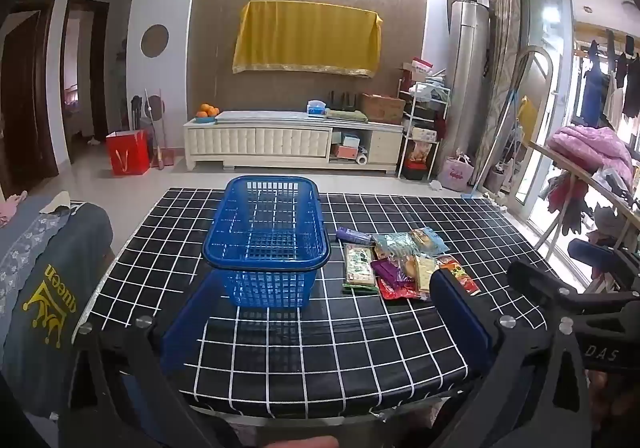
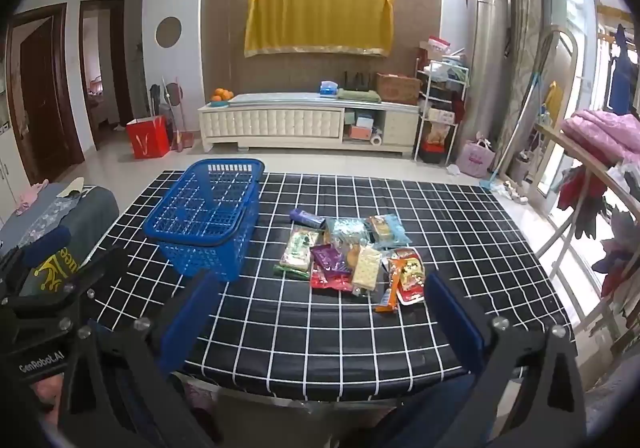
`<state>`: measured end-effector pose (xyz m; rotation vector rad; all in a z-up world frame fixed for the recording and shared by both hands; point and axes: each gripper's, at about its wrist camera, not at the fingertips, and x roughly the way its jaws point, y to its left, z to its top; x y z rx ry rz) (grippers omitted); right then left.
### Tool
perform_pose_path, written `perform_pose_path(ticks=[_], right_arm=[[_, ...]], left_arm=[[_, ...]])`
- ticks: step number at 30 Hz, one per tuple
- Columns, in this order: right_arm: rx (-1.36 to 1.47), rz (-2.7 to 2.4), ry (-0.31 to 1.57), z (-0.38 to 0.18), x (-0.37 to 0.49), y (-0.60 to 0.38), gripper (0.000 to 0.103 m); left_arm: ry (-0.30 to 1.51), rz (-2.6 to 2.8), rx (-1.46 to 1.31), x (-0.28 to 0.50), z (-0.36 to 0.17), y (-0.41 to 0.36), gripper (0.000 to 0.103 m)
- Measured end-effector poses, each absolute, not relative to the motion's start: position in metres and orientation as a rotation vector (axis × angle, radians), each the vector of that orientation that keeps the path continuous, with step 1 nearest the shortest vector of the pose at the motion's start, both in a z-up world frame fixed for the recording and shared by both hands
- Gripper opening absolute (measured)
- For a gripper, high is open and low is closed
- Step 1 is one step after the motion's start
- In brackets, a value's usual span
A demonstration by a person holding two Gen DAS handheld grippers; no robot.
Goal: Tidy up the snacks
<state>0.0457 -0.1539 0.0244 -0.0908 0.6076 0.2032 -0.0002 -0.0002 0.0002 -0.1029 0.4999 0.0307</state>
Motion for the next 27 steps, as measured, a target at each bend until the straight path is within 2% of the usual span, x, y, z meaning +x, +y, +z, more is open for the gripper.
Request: perform_pose_path(ticks=[27], right_arm=[[-0.091,0.211,0.615,0.0247,0.0471,-0.1517,0.103]], left_arm=[[0.509,0.017,-0.11,0.0003,0.0012,-0.0015,0.103]])
